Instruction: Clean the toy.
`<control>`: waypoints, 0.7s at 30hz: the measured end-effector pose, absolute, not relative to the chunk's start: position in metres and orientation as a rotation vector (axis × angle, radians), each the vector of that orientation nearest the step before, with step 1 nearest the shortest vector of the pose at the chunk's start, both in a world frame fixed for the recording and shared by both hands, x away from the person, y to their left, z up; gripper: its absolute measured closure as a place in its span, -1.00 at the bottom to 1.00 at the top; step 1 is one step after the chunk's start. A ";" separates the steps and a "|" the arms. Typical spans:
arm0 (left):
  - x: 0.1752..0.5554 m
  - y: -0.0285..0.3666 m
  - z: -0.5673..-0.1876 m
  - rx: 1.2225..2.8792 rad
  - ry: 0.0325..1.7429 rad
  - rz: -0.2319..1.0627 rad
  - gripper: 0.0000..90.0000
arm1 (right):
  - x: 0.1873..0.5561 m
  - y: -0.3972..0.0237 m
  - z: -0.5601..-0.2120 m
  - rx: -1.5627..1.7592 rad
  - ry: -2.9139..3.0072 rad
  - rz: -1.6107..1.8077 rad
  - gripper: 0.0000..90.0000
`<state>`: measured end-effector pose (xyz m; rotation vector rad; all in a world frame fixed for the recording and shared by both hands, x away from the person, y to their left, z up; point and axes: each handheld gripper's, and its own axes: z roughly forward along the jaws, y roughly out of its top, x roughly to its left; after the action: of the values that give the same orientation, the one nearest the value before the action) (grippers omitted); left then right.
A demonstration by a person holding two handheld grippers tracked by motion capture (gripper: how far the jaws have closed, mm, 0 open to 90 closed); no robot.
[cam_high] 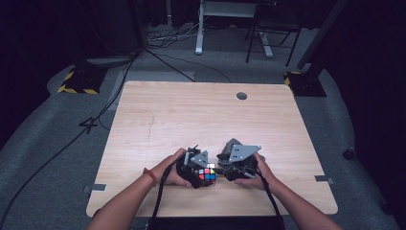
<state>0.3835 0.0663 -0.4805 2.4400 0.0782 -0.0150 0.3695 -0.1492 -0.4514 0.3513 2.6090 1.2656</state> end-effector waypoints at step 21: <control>0.385 0.056 -0.478 2.367 0.075 -0.006 -0.26 | 0.376 -0.171 -0.464 0.347 2.685 1.195 0.02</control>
<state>0.3845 0.0564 -0.4783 2.3668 0.0755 -0.0059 0.3756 -0.1708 -0.4639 0.3473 2.6851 1.1945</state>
